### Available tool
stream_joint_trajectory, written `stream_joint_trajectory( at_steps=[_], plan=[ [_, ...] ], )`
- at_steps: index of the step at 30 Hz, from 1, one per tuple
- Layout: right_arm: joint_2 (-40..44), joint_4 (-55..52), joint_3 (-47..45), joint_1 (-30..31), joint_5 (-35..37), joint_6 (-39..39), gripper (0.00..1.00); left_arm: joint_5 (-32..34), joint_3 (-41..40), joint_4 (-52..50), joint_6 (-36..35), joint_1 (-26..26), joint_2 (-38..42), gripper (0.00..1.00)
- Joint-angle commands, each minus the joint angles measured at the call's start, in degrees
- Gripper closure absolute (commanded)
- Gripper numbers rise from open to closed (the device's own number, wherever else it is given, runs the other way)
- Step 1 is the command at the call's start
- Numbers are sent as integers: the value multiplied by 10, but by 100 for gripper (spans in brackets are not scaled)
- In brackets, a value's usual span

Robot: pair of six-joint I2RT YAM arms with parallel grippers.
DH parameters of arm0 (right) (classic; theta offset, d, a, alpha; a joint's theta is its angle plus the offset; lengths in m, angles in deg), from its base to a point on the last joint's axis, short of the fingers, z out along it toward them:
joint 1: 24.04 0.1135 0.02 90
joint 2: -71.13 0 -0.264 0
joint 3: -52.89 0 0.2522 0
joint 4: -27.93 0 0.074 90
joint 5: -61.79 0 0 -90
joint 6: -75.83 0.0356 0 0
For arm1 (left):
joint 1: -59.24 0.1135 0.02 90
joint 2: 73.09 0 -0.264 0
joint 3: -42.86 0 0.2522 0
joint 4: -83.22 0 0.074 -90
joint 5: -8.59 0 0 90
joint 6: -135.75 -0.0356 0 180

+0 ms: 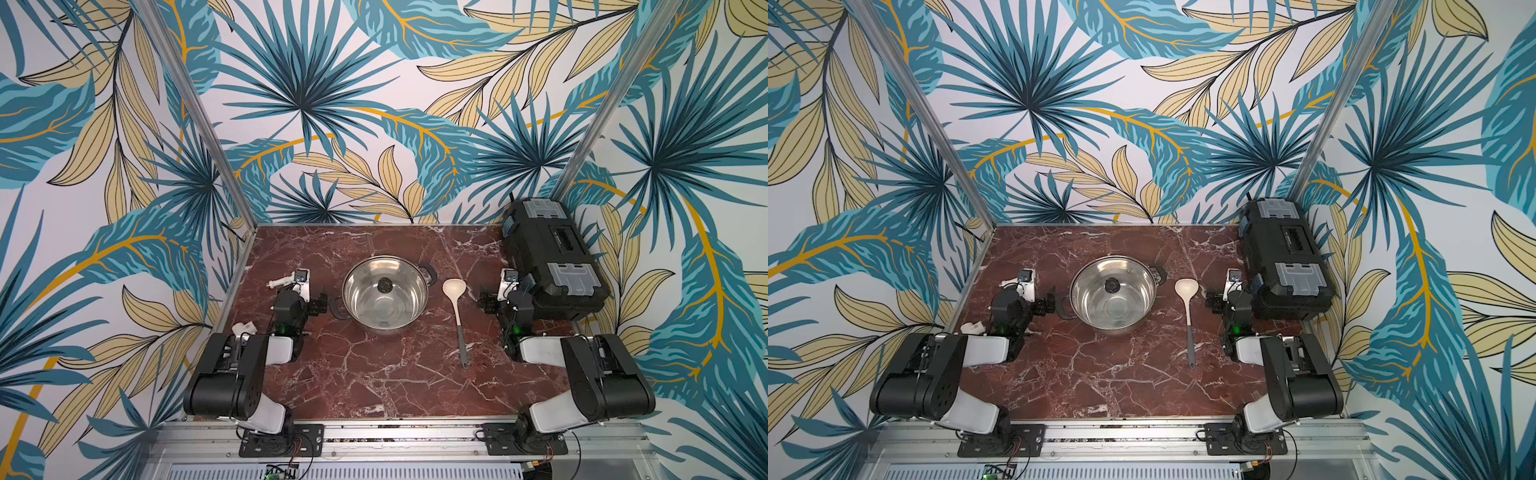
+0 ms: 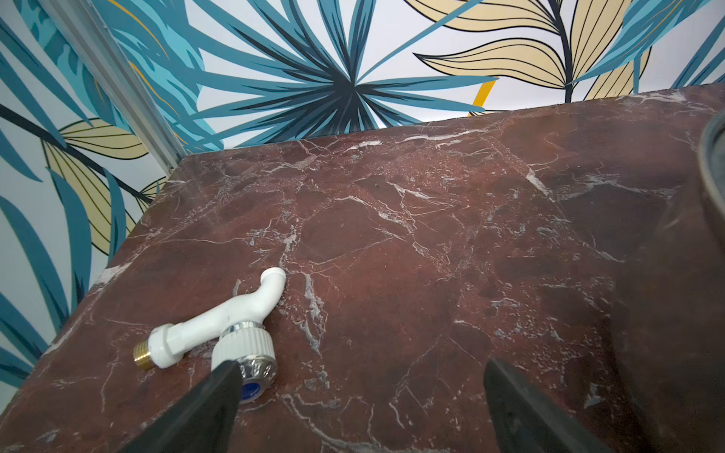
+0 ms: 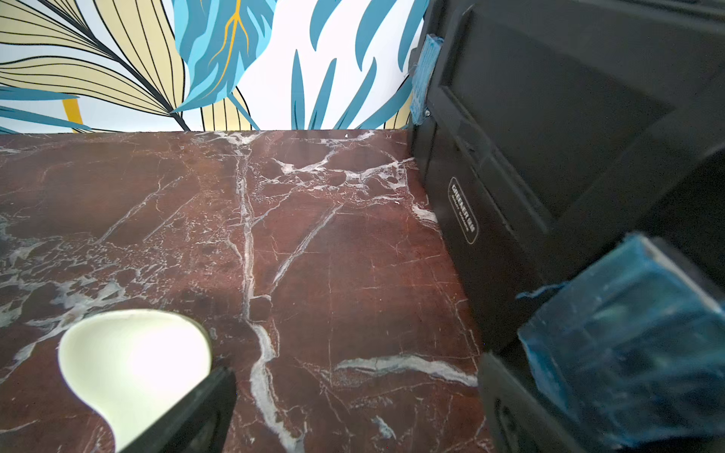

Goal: Stir the soup with a spoon
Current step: Pick up the lid from the pan.

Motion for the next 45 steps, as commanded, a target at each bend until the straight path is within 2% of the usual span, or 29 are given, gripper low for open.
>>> stream_joint_trajectory(
  at_steps=[1, 24, 26, 28, 33, 36, 41, 43, 45],
  plan=[
    [2, -3, 1, -3, 5, 7, 1, -2, 12, -3, 1, 0, 2, 0],
    [9, 4, 2, -3, 3, -2, 1, 4, 15, -11, 3, 0, 16, 0],
    [64, -117, 41, -2, 0, 2, 1, 67, 45, -103, 31, 0, 52, 0],
    [114, -272, 102, -3, 18, 23, 1, 123, 100, -243, 61, 4, 83, 0],
    [203, -460, 173, -3, 39, 102, 0, 164, 180, -431, 112, 4, 126, 0],
    [246, -538, 189, -3, 62, 198, 0, 187, 197, -495, 152, 4, 172, 0],
    [286, -675, 249, -2, -100, 245, 1, 201, 238, -591, 226, 5, 264, 0],
    [299, -701, 270, 4, -146, 252, 1, 181, 267, -645, 250, 4, 292, 0],
    [313, -729, 292, 23, -165, 257, 0, 125, 299, -686, 261, 5, 316, 0]
  ],
)
